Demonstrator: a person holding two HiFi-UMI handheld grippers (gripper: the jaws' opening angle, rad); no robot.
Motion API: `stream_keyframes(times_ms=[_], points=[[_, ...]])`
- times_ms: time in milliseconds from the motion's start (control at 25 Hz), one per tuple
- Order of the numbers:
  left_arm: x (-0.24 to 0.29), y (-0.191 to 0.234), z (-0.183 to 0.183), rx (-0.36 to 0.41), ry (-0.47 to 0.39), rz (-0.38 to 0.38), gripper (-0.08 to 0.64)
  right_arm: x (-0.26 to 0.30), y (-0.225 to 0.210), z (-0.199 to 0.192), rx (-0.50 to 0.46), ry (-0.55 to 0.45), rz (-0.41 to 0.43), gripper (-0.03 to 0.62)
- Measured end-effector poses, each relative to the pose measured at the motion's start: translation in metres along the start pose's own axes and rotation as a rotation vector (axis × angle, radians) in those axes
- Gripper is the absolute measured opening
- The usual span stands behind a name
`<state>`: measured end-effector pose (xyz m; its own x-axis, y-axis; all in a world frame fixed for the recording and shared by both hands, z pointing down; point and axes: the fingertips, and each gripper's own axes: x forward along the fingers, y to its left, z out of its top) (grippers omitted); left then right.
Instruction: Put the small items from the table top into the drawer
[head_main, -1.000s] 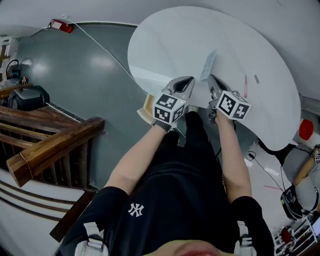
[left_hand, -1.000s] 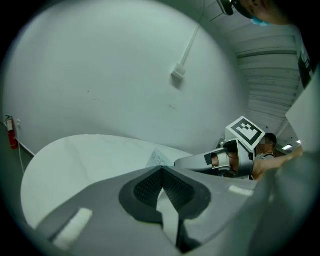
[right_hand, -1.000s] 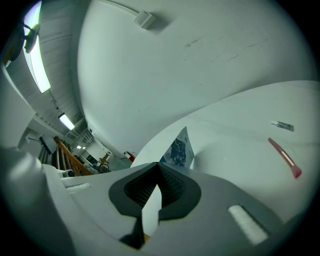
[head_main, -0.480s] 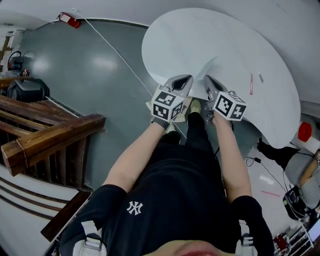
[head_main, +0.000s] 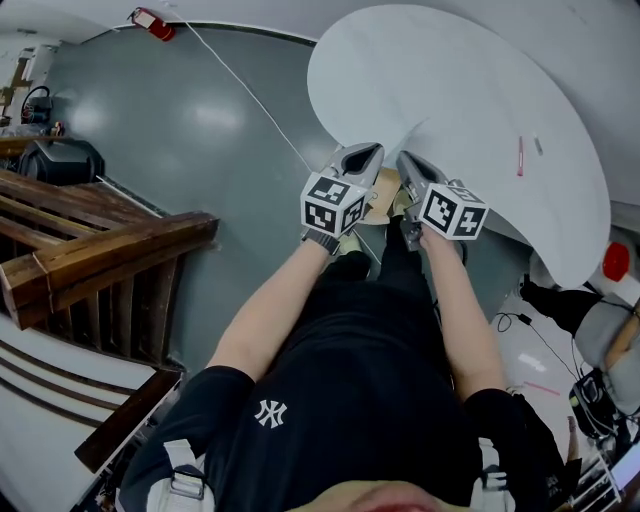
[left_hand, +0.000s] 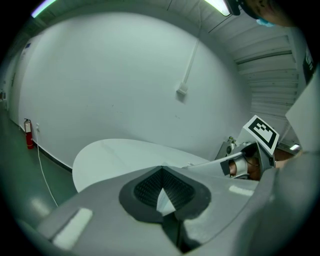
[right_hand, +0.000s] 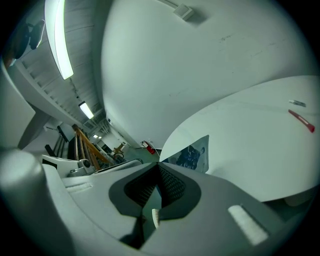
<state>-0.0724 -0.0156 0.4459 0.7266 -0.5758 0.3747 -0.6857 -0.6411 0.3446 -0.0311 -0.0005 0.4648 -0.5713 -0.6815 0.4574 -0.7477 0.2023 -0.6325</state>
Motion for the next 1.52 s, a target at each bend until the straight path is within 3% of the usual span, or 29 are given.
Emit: stream_keyframes(times_ms=[760, 1160, 1520], points=[[-0.062, 0.029, -0.045, -0.065, 0.008, 0.083, 0.000, 0.027, 0.062, -0.105, -0.056, 0.194, 0.109, 0.025], [-0.067, 0.039, -0.074, -0.095, 0.047, 0.108, 0.000, 0.041, 0.047, -0.164, -0.157, 0.353, 0.098, 0.025], [-0.064, 0.046, -0.095, -0.103, 0.087, 0.107, 0.000, 0.052, 0.025, -0.198, -0.243, 0.421, 0.051, 0.025]])
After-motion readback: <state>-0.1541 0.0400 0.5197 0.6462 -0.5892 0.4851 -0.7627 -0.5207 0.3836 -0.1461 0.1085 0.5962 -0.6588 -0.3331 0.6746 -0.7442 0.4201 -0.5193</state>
